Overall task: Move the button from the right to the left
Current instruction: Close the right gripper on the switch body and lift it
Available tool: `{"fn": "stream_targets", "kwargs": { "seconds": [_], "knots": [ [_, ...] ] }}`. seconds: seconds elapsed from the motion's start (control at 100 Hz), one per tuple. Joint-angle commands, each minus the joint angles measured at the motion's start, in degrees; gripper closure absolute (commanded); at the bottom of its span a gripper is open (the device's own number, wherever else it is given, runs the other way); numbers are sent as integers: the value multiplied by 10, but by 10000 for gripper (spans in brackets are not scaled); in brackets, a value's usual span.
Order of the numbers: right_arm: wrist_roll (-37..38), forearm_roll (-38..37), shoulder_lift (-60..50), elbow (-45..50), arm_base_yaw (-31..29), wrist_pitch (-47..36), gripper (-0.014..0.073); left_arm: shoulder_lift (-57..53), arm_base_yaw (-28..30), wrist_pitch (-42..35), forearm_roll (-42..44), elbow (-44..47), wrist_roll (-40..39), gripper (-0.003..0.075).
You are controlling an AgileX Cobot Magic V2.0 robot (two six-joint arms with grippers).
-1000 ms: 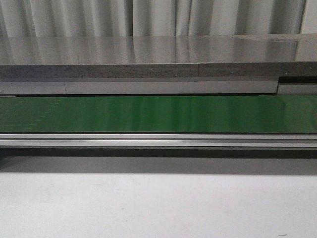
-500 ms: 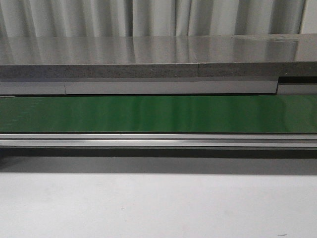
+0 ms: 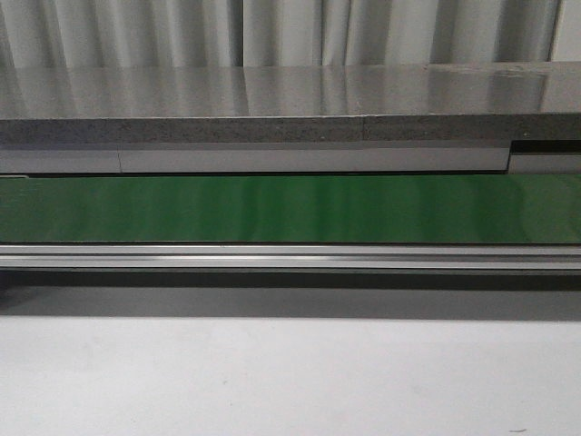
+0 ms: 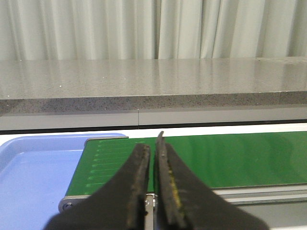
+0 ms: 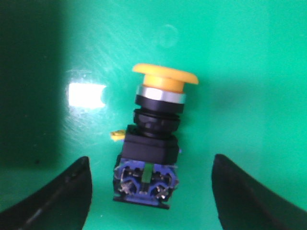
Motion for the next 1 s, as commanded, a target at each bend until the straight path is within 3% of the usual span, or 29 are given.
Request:
{"fn": "stream_targets", "kwargs": {
  "seconds": [0.0,0.39,0.65,0.83,0.99],
  "knots": [
    [-11,9,-14,-21,-4,-21,97,-21,-5,-45,-1,23,-6,715],
    [-28,39,25,-37,-4,-22,102,-21,-5,-45,-1,23,-6,715],
    [-28,49,45,-50,-4,-7,216,-21,-5,-45,-1,23,-6,715],
    [-28,49,42,-59,-4,-2,347,-21,-5,-45,-1,23,-6,715],
    [-27,56,27,-70,-10,19,358,-21,-5,-45,-1,23,-6,715]
  ]
}}
